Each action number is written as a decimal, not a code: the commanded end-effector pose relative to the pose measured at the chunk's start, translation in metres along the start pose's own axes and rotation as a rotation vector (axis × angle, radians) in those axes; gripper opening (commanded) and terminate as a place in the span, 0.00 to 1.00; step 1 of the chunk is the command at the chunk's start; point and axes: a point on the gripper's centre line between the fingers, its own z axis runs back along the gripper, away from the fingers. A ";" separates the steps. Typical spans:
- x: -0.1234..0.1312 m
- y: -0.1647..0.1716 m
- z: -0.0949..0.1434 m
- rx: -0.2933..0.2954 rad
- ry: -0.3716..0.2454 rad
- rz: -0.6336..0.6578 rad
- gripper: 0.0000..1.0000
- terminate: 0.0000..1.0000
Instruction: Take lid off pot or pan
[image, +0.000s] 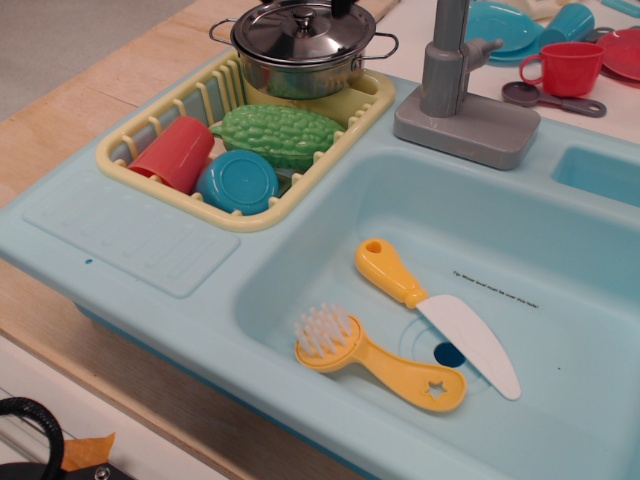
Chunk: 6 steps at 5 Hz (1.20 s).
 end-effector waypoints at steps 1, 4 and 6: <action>-0.001 0.005 0.010 -0.002 -0.024 0.017 1.00 0.00; -0.003 0.009 0.003 -0.009 -0.002 0.043 1.00 0.00; 0.001 0.007 -0.002 -0.019 0.004 0.043 0.00 0.00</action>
